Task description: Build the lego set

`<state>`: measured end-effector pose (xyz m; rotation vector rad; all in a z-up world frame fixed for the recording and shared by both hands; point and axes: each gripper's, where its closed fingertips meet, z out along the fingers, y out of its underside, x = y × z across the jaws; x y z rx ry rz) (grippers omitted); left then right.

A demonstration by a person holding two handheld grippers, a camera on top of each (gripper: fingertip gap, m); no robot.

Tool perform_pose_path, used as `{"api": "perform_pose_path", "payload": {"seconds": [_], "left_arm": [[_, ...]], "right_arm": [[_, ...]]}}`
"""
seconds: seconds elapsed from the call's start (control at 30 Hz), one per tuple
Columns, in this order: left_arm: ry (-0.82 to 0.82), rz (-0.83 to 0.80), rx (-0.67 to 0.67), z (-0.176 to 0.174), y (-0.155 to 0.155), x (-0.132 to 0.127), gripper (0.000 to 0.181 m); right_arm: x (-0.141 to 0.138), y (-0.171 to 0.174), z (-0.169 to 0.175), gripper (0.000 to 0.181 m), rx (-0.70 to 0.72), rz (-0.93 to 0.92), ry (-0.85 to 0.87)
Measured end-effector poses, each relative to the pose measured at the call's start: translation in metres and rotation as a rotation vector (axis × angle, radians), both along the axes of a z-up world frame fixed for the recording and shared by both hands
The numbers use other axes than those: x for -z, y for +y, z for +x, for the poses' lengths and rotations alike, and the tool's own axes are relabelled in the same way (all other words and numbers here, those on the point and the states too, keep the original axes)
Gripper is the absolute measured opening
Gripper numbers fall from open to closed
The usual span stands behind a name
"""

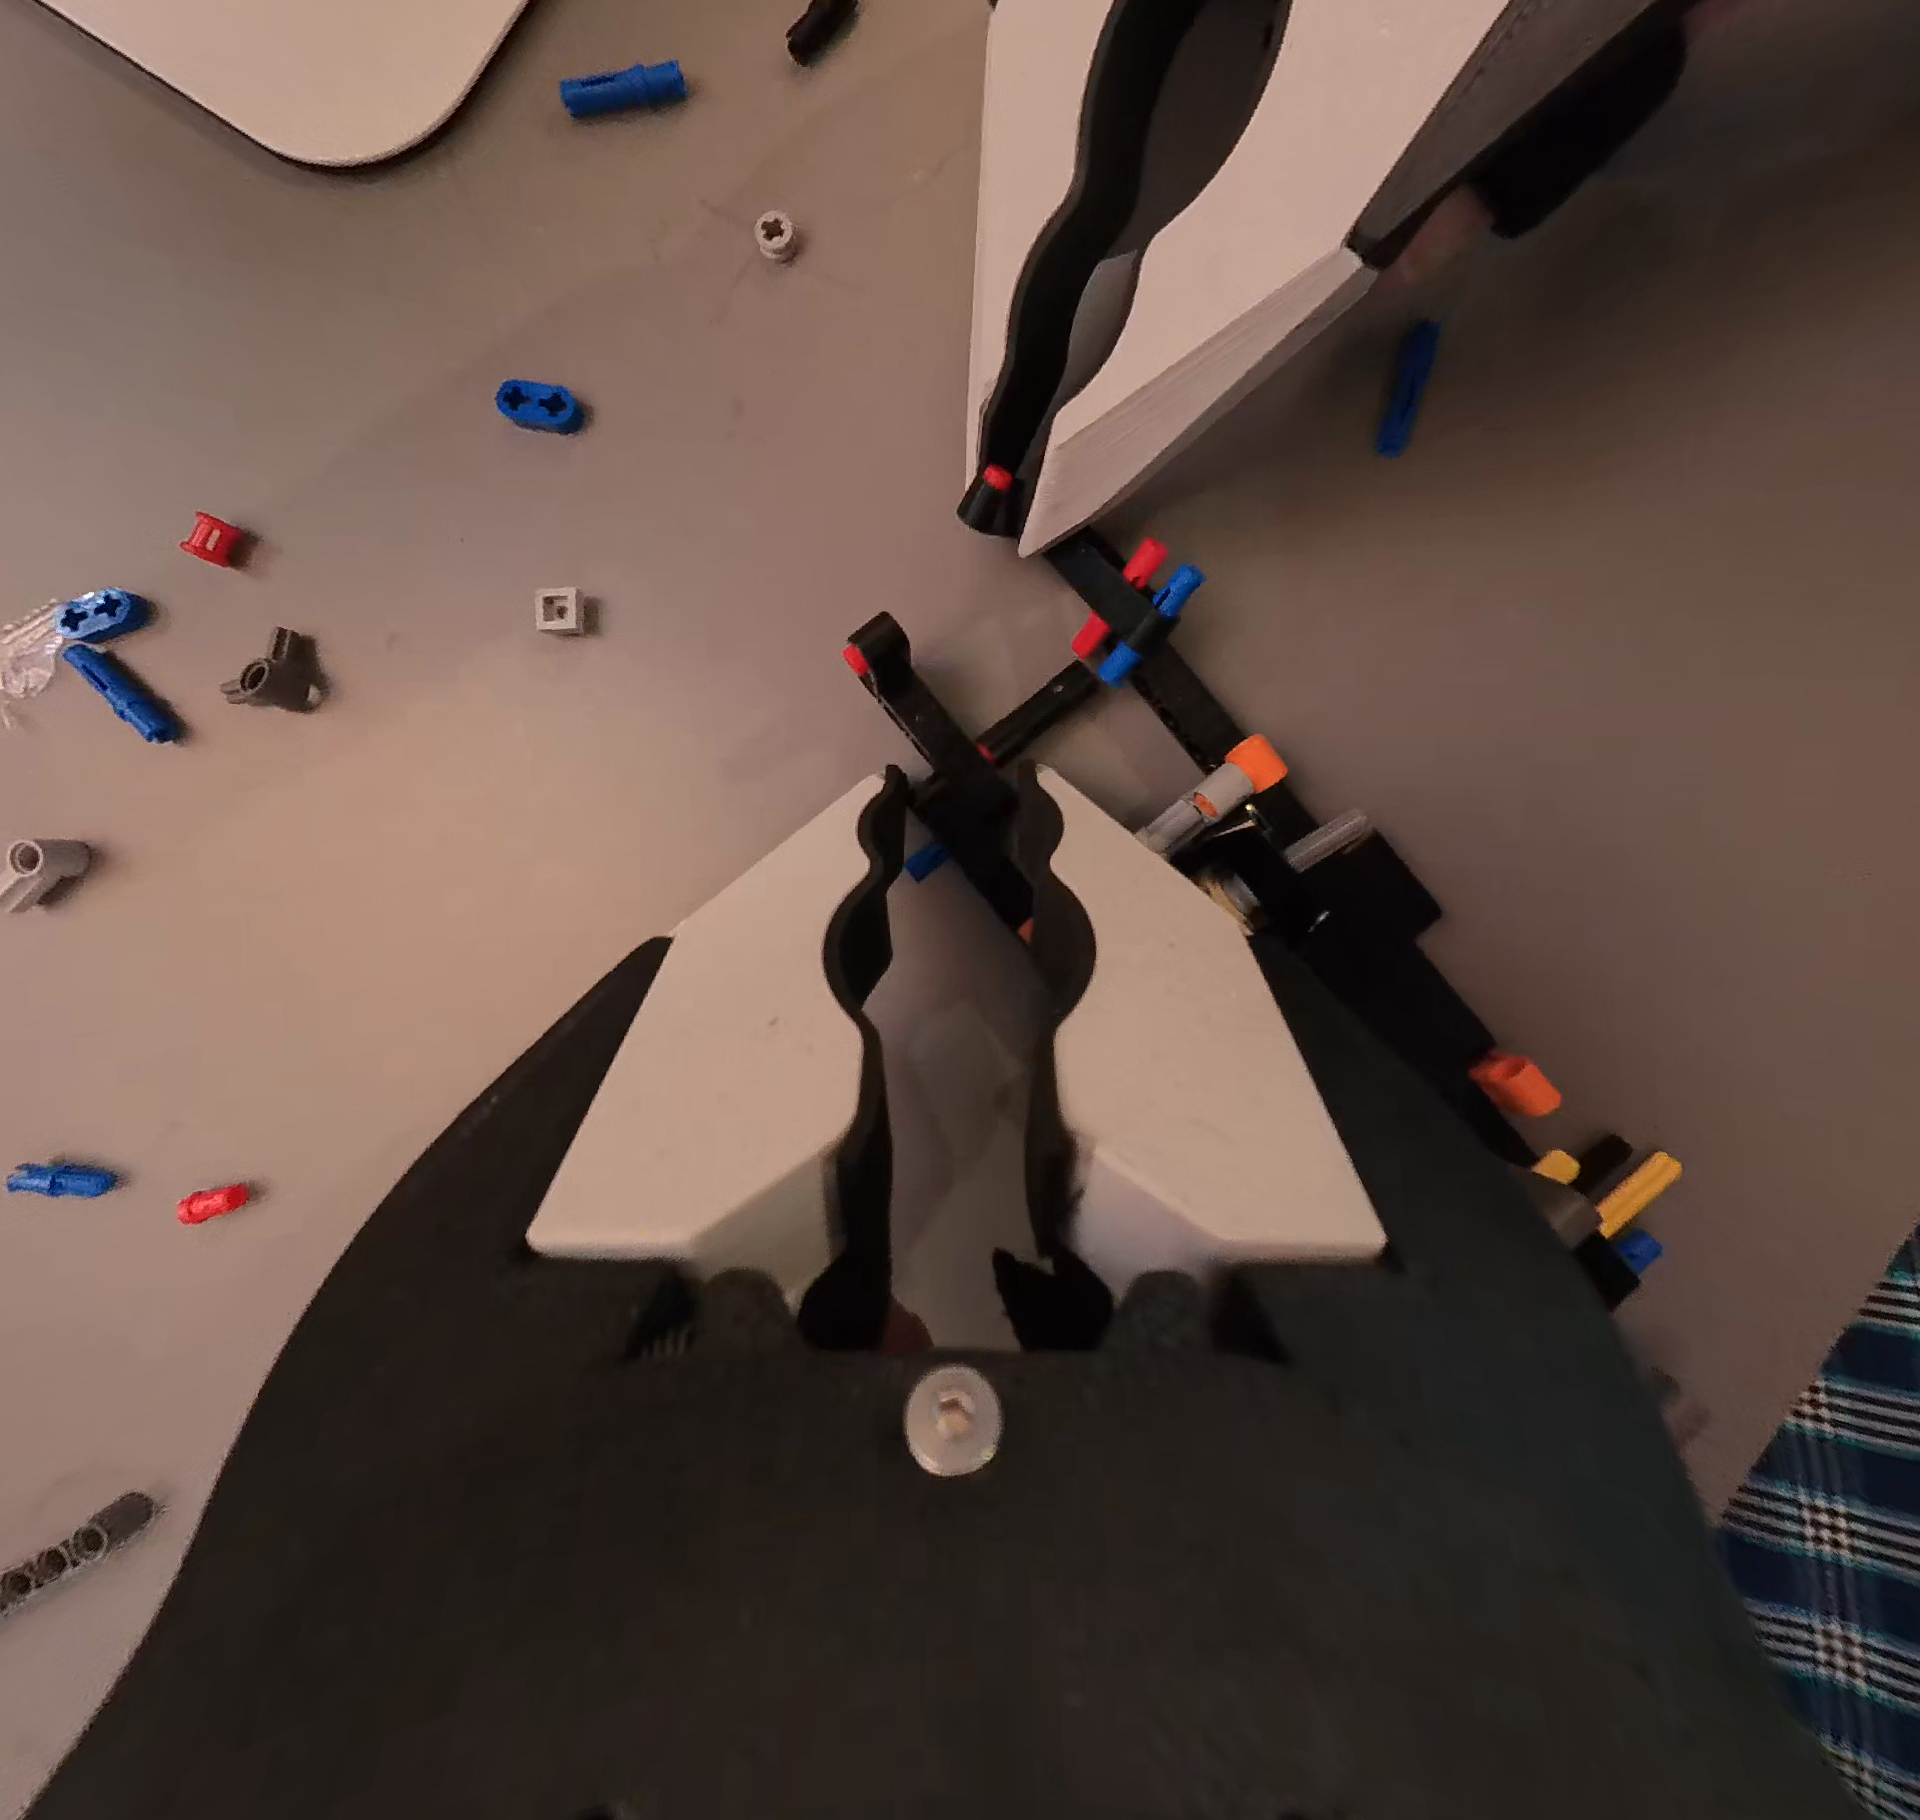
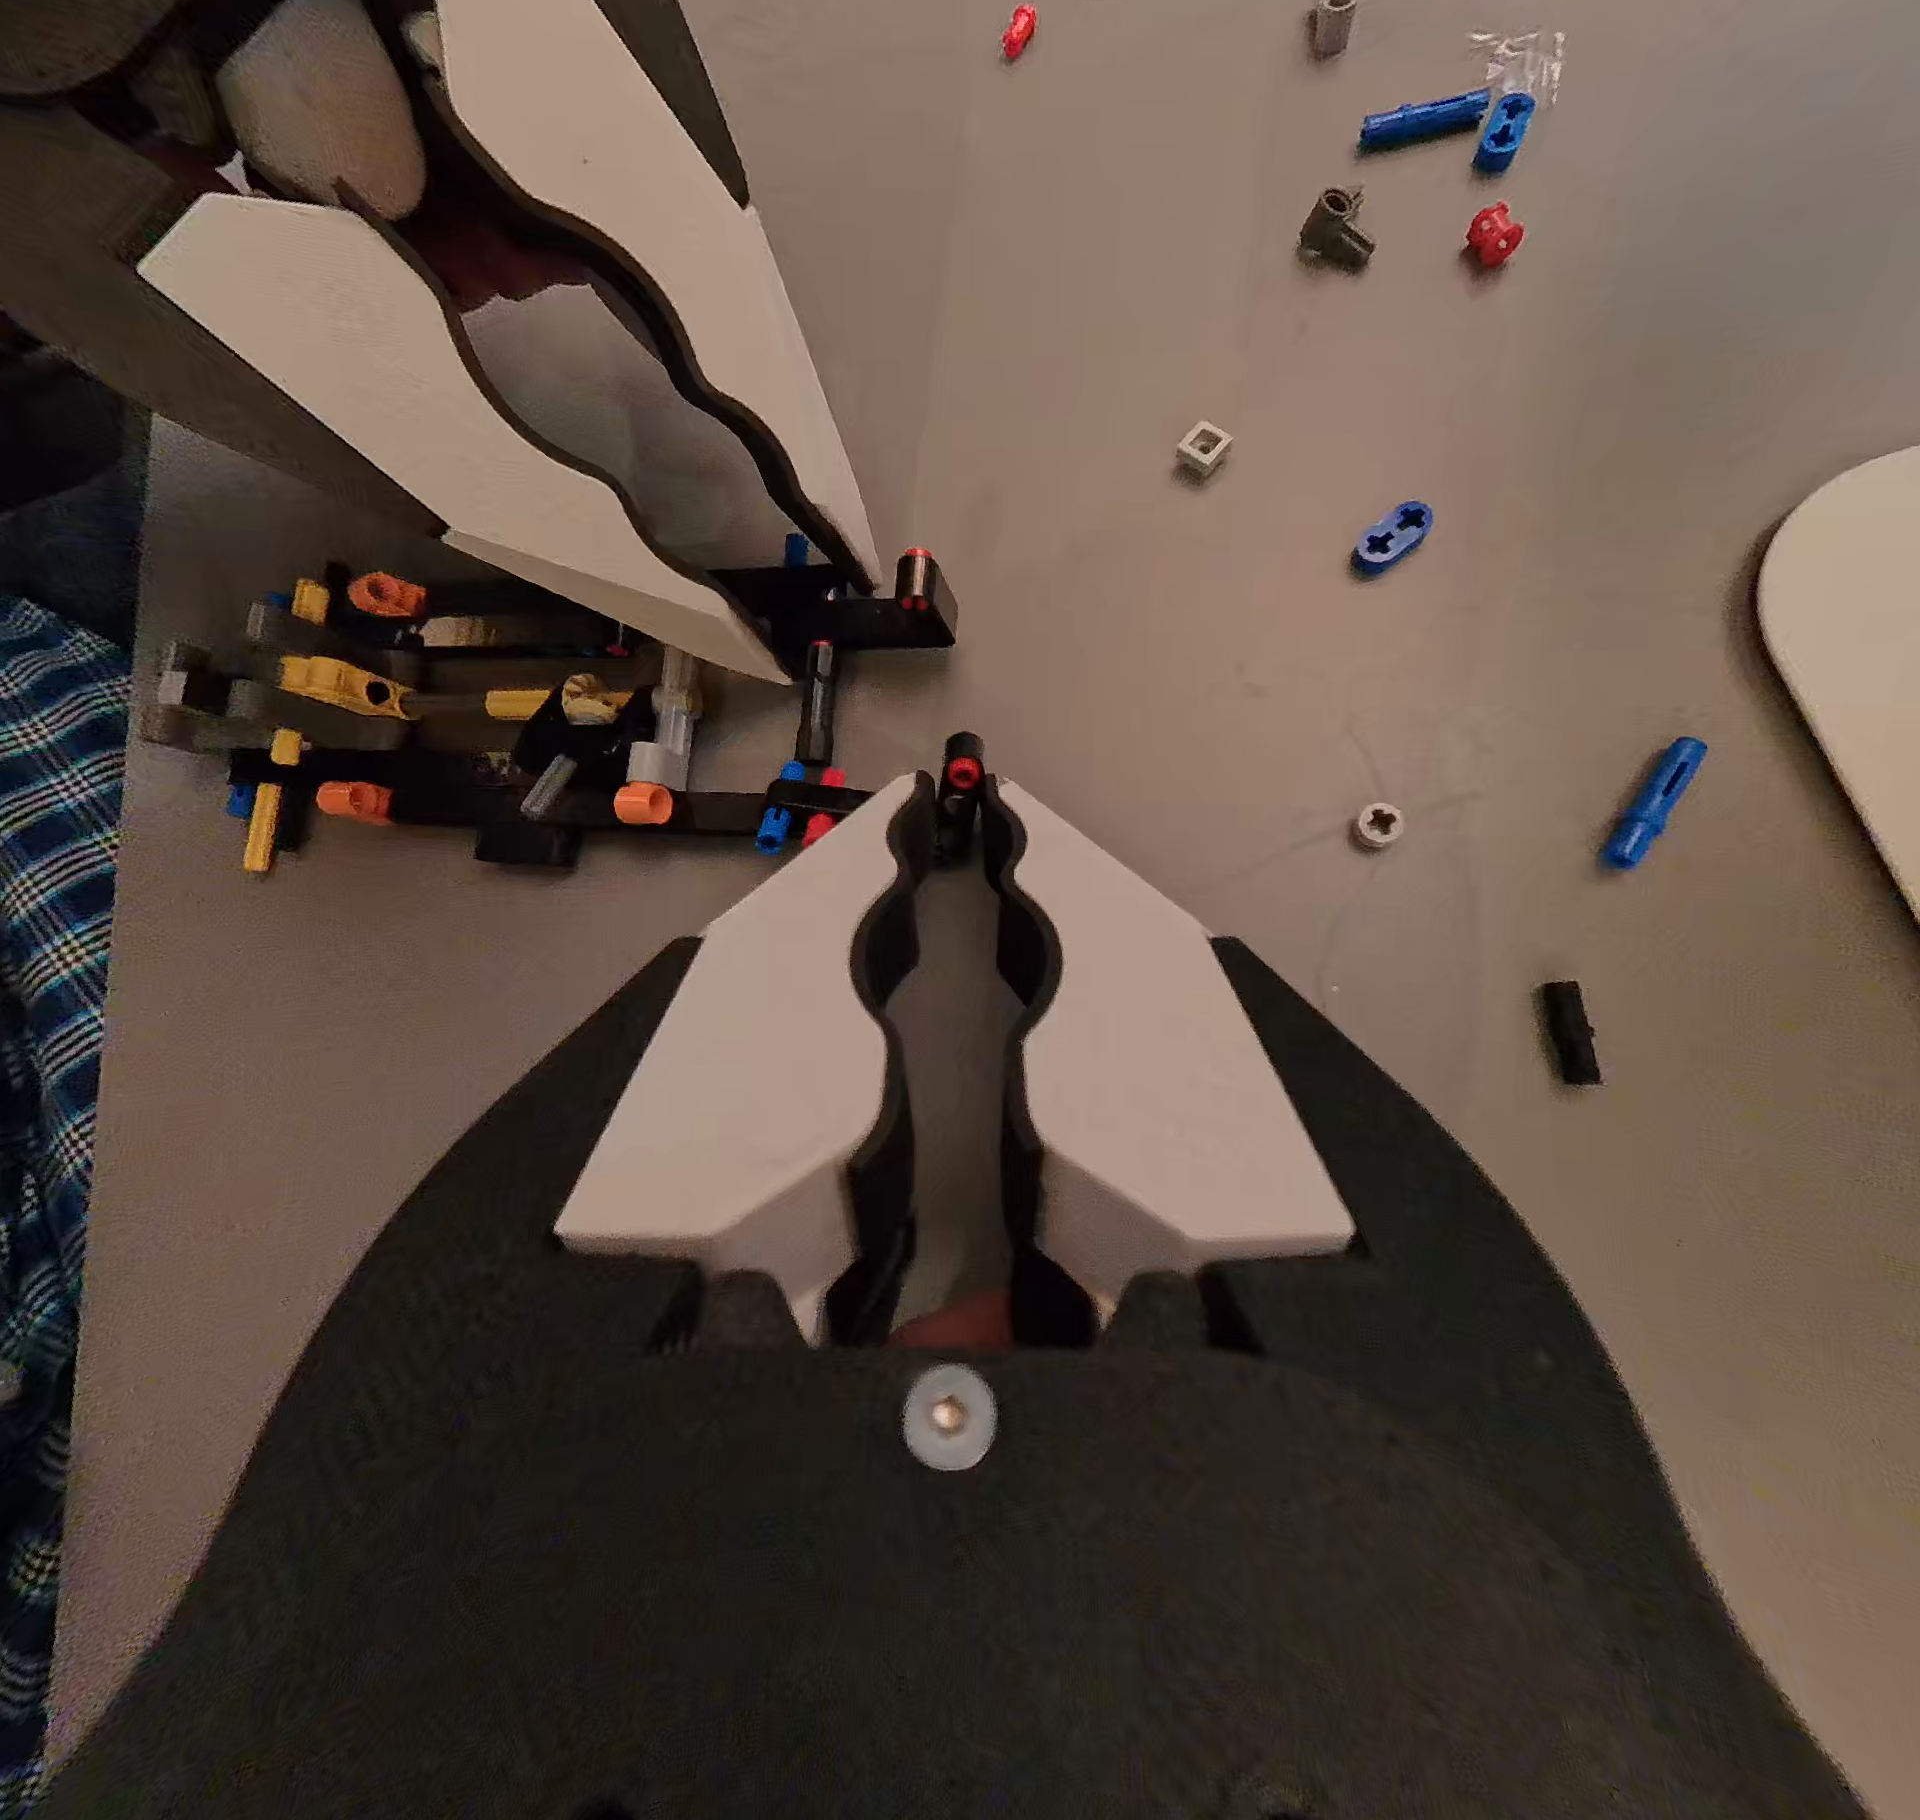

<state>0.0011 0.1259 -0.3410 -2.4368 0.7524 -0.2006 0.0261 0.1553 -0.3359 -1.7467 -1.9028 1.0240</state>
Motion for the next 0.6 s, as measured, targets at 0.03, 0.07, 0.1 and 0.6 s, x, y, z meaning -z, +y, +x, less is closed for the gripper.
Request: {"api": "perform_pose_path", "payload": {"seconds": [0.03,0.07,0.1,0.6], "left_arm": [[0.004,0.007,-0.004,0.0,0.0,-0.001,0.02],[0.004,0.012,-0.007,0.0,0.0,-0.002,0.02],[0.0,0.015,-0.01,0.0,-0.001,-0.003,0.02],[-0.075,0.014,0.03,0.0,-0.015,-0.008,0.02]], "right_arm": [[0.0,0.0,0.001,0.006,-0.005,0.009,0.001],[0.0,0.0,0.002,0.007,-0.011,0.017,0.002],[-0.001,0.0,0.003,0.008,-0.02,0.024,0.005],[0.001,0.004,0.007,0.009,-0.065,0.23,0.022]]}}
